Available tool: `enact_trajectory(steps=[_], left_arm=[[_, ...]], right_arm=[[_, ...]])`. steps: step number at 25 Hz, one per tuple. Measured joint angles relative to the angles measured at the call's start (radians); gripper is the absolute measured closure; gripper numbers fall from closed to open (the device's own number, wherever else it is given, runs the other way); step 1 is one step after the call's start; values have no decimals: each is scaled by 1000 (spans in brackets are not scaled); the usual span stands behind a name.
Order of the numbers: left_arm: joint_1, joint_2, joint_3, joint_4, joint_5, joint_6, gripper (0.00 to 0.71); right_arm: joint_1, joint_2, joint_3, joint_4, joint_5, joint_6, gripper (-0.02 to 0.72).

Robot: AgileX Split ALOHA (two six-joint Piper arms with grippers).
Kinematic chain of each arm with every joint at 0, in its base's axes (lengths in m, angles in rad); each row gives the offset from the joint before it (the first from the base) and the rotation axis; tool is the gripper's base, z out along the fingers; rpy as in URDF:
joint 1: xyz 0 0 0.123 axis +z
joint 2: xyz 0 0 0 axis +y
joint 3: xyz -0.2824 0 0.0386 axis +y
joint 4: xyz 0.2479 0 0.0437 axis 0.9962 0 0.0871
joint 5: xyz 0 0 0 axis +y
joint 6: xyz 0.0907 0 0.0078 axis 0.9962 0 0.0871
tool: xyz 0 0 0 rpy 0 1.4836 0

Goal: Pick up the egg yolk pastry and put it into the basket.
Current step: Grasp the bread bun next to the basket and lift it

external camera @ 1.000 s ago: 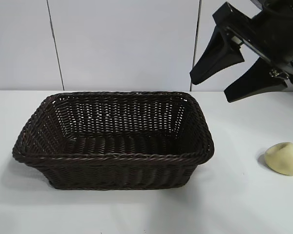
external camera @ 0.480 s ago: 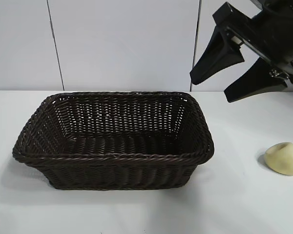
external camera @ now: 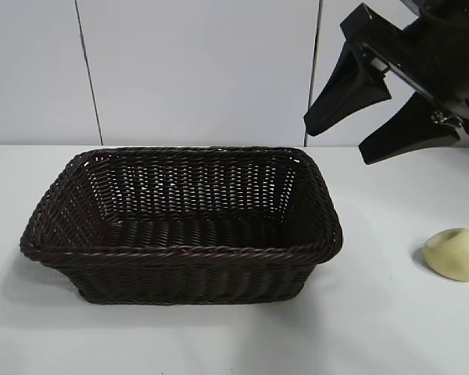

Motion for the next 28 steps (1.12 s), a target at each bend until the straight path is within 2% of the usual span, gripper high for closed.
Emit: enact_trajectory(steps=[9, 12, 17, 21, 24, 28], left_arm=[[0, -30, 4, 0, -5, -6, 105], [-18, -56, 4, 0, -6, -6, 105], [-39, -193, 4, 0, -6, -6, 105], [-39, -320, 4, 0, -3, -6, 105], [-39, -397, 4, 0, 0, -7, 105], [-39, -405, 4, 0, 3, -8, 105]], right_arm=[[0, 0, 0, 0, 7, 0, 167], [0, 0, 0, 1, 22, 0, 167], [0, 0, 0, 1, 26, 9, 167], [0, 0, -15, -7, 38, 53, 167], [0, 0, -59, -62, 61, 123, 167], [0, 0, -139, -246, 112, 284, 167]])
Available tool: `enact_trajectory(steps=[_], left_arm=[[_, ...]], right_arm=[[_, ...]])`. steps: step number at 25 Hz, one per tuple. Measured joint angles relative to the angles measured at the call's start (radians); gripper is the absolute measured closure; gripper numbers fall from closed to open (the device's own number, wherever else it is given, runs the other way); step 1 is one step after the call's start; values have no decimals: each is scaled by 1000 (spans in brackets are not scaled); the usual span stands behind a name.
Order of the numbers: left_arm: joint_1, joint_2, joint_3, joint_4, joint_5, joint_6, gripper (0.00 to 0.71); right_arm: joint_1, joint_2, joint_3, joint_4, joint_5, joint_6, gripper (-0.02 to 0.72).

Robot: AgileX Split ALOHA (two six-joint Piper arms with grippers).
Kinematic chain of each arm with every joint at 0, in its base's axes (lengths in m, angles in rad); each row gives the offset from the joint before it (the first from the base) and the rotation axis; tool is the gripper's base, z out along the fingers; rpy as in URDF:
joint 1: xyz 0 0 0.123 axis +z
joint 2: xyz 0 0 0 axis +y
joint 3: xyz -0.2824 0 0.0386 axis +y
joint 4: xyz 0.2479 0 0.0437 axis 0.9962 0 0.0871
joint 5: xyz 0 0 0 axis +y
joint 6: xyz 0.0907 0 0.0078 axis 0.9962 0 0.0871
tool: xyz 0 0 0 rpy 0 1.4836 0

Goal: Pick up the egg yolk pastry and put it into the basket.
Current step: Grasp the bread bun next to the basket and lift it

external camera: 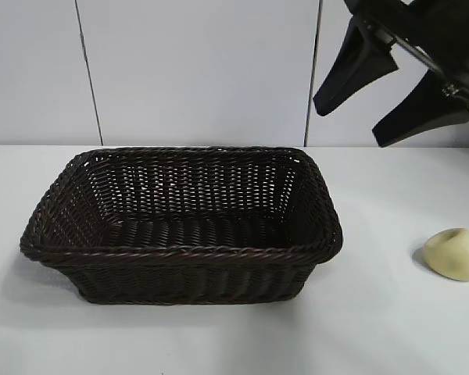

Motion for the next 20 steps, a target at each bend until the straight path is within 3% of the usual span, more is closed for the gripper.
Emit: enact_trajectory(steps=[4, 6, 14, 20], left_arm=[[0, 0, 0, 0, 0, -1, 105], [0, 0, 0, 0, 0, -1, 105], [0, 0, 0, 0, 0, -1, 105], [0, 0, 0, 0, 0, -1, 105]], right_arm=[[-19, 0, -60, -180, 66, 115, 167], [-51, 0, -69, -218, 84, 138, 167], [-258, 0, -71, -243, 94, 142, 167], [-287, 23, -71, -246, 93, 139, 167]])
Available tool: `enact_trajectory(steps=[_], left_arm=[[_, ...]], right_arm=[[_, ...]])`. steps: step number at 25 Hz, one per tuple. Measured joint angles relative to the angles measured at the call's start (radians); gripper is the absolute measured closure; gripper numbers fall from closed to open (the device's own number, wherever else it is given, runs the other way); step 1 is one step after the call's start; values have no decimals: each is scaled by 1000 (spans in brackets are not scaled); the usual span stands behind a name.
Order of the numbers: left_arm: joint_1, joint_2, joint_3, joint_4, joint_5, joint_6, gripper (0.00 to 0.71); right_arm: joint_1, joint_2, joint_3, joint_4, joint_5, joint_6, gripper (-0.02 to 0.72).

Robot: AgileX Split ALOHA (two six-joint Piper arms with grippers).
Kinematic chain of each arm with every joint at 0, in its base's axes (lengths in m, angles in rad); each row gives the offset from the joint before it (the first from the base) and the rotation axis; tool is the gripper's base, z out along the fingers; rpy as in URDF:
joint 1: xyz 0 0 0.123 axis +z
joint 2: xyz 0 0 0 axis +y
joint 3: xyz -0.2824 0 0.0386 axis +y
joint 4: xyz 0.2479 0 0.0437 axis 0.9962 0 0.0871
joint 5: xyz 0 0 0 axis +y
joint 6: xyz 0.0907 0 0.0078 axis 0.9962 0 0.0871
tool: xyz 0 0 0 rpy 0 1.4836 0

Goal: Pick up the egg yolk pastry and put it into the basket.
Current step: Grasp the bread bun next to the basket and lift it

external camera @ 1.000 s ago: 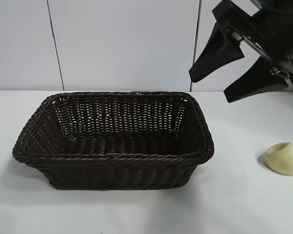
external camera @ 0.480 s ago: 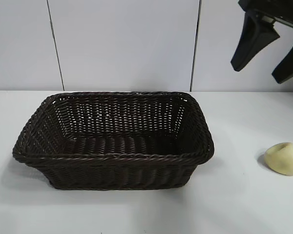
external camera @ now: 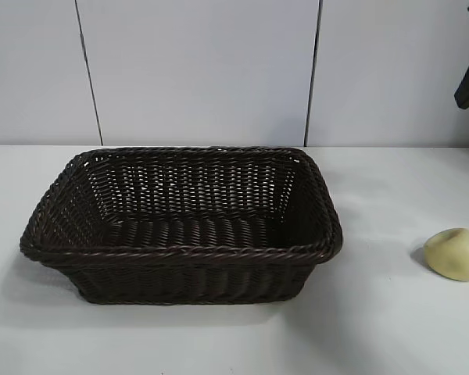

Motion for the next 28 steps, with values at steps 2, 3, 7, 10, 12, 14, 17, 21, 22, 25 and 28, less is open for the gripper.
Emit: enact_trajectory(steps=[2, 3, 7, 10, 12, 14, 17, 21, 22, 25, 28], left_arm=[[0, 0, 0, 0, 0, 0, 105], [0, 0, 0, 0, 0, 0, 105], [0, 0, 0, 0, 0, 0, 105], [0, 0, 0, 0, 0, 0, 105], [0, 0, 0, 0, 0, 0, 105], [0, 0, 0, 0, 0, 0, 105], [0, 0, 0, 0, 0, 0, 105], [0, 0, 0, 0, 0, 0, 105], [0, 0, 0, 0, 0, 0, 105], [0, 0, 0, 0, 0, 0, 105], [0, 0, 0, 0, 0, 0, 105]], right_arm=[[0, 35, 0, 3, 0, 0, 167], [0, 60, 0, 3, -2, 0, 167], [0, 162, 0, 3, -22, 0, 167], [0, 229, 0, 4, -34, 0, 167], [0, 273, 0, 5, -44, 0, 167], [0, 320, 0, 6, -53, 0, 167], [0, 376, 0, 6, -58, 0, 167], [0, 421, 0, -20, -78, 5, 167], [0, 423, 0, -32, -82, 13, 167], [0, 424, 0, -72, -86, 45, 202], [0, 424, 0, -113, -86, 83, 283]])
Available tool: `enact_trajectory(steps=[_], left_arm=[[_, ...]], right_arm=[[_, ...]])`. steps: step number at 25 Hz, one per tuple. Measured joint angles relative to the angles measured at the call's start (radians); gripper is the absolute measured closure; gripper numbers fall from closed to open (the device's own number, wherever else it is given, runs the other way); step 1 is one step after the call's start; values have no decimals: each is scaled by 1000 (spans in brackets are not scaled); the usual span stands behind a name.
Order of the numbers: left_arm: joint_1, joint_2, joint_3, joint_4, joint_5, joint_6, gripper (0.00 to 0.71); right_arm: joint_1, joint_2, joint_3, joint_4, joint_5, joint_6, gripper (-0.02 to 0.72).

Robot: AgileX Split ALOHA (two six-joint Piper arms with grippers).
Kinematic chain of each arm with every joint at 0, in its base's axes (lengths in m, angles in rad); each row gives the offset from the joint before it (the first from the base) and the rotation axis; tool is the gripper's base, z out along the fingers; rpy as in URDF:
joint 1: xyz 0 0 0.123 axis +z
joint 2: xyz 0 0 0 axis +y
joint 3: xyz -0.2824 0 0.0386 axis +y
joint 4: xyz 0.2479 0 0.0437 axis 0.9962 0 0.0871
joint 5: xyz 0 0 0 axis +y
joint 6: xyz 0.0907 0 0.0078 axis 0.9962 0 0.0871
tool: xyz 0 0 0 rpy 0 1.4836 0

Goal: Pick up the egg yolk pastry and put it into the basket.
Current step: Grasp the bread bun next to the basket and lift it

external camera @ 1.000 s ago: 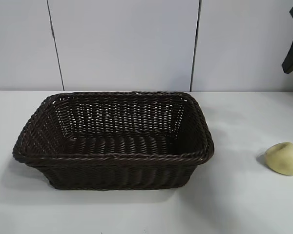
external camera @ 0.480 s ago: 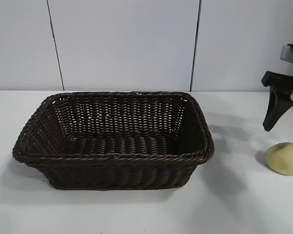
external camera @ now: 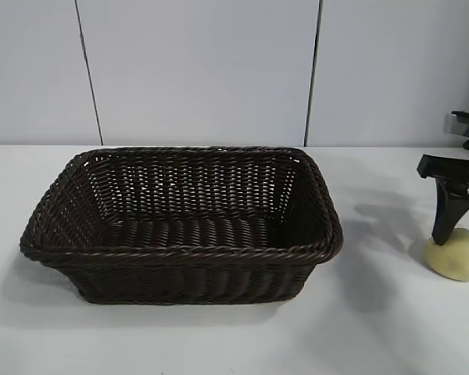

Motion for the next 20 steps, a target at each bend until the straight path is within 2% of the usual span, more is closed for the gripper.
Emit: enact_trajectory(steps=[5, 11, 15, 20], left_arm=[[0, 0, 0, 0, 0, 0, 105], [0, 0, 0, 0, 0, 0, 105], [0, 0, 0, 0, 0, 0, 105], [0, 0, 0, 0, 0, 0, 105]], right_arm=[[0, 0, 0, -15, -16, 15, 360], [0, 0, 0, -30, -20, 15, 641], [0, -5, -15, -30, -1, 10, 675], [0, -84, -109, 32, 114, -14, 680]])
